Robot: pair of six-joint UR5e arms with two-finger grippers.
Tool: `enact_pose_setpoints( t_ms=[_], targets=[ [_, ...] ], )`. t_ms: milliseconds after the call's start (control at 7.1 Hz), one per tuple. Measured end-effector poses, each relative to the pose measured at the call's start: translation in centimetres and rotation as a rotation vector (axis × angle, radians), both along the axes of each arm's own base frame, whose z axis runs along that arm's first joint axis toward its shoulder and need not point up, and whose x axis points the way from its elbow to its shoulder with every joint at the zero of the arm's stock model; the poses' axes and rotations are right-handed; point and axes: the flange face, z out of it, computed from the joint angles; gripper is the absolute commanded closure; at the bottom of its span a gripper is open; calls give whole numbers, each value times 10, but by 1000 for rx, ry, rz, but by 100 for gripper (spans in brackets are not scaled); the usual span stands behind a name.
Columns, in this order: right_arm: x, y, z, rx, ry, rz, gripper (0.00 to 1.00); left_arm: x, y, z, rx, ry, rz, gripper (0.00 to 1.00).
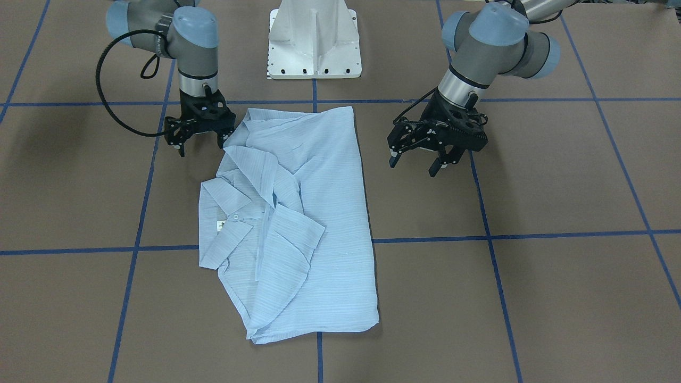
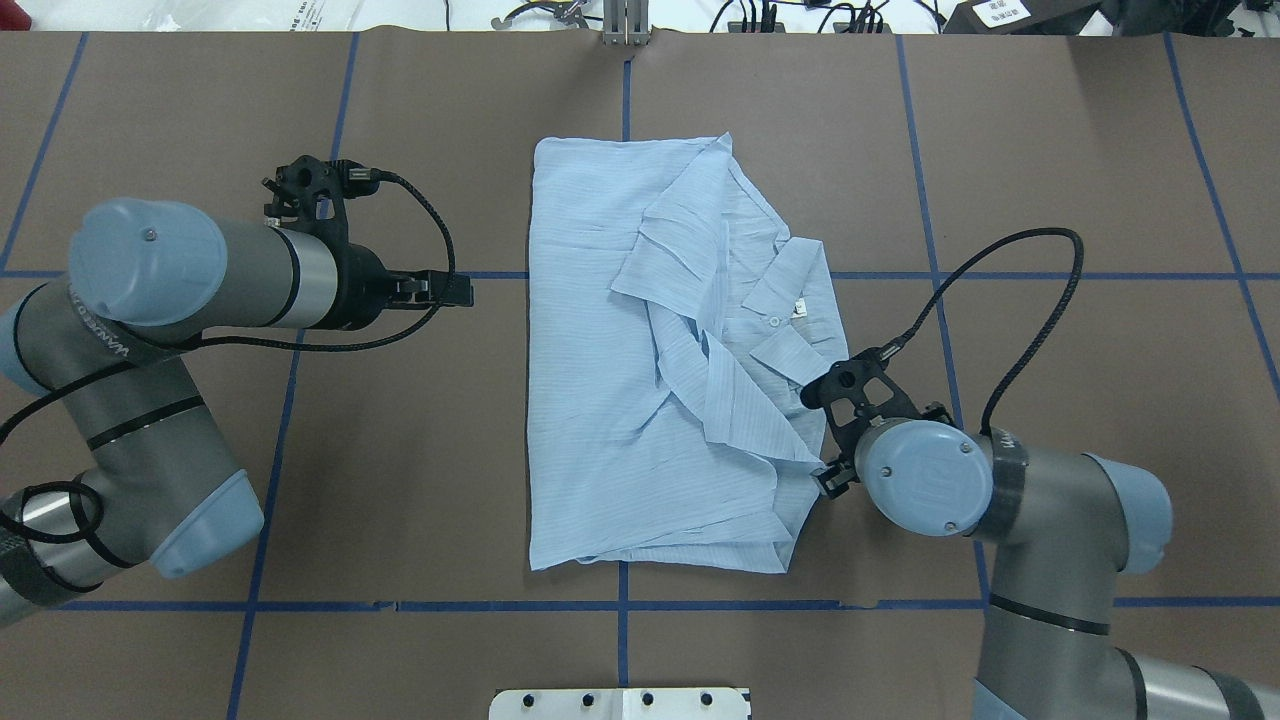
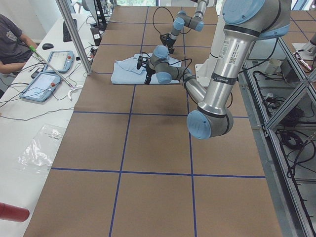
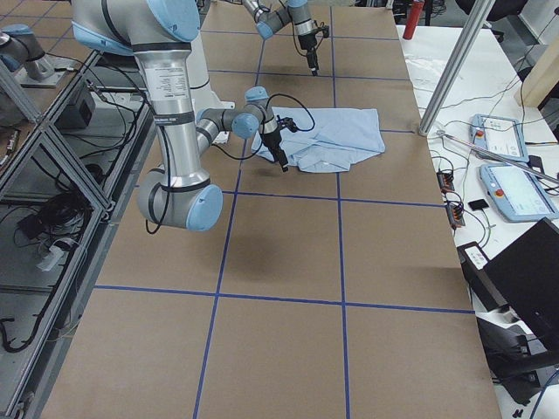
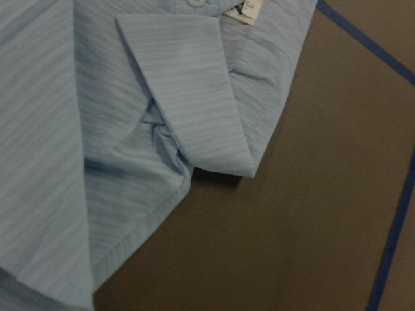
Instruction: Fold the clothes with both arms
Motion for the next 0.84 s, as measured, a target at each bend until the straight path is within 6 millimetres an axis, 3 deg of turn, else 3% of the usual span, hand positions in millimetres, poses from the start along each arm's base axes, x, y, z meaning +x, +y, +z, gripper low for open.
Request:
enact_pose_setpoints(
  t_ms=[141,282,563,845],
  targets=[
    [11,-5,-12,7,-25,-3,0,0,0,0,1,0,0,0],
    [5,-15,-40,11,-75,-4,0,1,0,0,1,-1,1,0],
    [-39,-45,-104,30,-153,10,0,4,-2,3,-2,-7,2,0],
    [-85,-71,-138,42,-159,16,0,5,-3,6,-2,-12,4,0]
  ],
)
